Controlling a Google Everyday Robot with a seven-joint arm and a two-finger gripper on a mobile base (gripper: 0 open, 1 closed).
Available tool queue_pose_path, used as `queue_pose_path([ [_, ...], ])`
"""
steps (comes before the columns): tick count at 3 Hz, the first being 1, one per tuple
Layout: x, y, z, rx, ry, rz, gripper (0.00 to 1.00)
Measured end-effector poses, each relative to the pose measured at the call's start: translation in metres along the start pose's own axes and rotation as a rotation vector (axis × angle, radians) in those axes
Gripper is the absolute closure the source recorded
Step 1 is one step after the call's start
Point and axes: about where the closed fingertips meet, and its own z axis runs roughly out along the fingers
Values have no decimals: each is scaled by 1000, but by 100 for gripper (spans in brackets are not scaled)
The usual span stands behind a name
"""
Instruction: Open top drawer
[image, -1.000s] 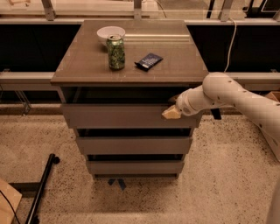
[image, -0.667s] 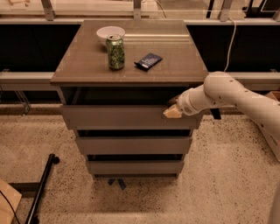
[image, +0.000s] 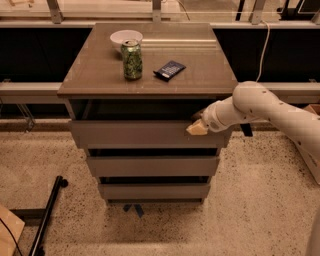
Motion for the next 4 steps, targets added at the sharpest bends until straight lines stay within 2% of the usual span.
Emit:
queue_pose_path([
  [1, 10, 15, -4, -42, 23, 22, 74],
  [4, 8, 14, -7, -43, 23, 22, 4],
])
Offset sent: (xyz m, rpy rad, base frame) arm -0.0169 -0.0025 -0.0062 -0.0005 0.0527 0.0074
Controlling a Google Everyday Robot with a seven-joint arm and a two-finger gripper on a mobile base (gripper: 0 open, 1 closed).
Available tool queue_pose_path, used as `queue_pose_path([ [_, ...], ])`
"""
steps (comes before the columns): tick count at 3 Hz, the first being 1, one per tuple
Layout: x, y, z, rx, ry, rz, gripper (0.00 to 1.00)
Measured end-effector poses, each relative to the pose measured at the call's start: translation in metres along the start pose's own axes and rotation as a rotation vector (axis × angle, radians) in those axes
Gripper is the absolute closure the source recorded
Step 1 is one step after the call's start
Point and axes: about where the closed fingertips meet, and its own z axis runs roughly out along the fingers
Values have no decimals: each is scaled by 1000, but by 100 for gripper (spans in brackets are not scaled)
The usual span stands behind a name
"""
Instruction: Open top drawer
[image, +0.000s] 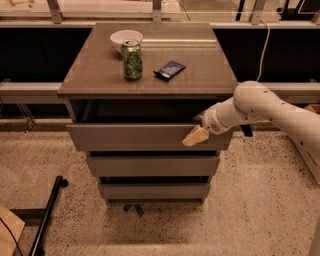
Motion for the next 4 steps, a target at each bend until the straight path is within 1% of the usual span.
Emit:
queue_pose_path([
  [1, 0, 0, 0, 0, 0, 0, 0],
  [2, 31, 42, -10, -81, 95, 46, 19],
  [4, 26, 39, -14, -81, 95, 46, 64],
])
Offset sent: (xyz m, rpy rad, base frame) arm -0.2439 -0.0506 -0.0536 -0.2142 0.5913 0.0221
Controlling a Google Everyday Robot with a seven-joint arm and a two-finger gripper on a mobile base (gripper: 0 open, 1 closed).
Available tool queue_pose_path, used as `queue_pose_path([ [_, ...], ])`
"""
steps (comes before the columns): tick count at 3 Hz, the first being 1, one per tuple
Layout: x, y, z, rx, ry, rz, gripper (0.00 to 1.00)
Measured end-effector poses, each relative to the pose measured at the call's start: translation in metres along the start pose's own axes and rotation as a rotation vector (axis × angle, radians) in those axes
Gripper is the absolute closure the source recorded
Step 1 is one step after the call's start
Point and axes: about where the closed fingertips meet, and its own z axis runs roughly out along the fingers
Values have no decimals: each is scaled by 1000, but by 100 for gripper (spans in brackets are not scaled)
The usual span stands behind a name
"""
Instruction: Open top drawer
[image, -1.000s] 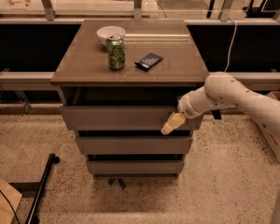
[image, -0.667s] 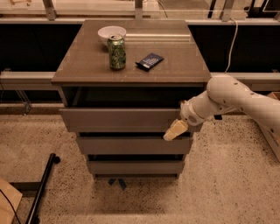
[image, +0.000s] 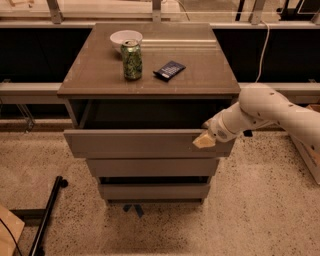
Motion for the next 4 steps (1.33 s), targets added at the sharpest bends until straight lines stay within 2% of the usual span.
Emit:
queue_pose_path([
  [1, -3, 0, -4, 0, 0, 0, 67],
  [4, -4, 0, -6, 0, 0, -1, 0],
])
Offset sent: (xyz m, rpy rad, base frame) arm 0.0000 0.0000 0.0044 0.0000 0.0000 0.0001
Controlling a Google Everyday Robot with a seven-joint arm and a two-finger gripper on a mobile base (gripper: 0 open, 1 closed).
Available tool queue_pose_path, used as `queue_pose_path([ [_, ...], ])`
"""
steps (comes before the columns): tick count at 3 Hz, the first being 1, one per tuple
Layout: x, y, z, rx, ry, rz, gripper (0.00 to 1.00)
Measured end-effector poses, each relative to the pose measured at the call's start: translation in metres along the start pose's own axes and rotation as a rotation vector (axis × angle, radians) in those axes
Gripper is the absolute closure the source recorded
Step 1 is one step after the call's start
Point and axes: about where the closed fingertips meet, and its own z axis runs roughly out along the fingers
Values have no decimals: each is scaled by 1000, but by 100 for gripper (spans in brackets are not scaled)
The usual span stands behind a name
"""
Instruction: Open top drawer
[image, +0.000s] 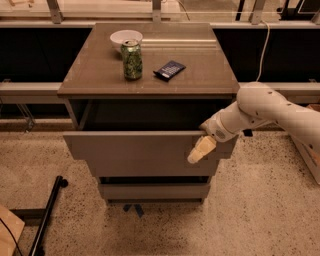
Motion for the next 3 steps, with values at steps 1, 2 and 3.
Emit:
queue_pose_path([
  [1, -26, 15, 5, -41, 33, -133, 0],
  [2, -37, 15, 22, -102, 64, -209, 0],
  [3, -15, 3, 52, -194, 78, -178, 2],
])
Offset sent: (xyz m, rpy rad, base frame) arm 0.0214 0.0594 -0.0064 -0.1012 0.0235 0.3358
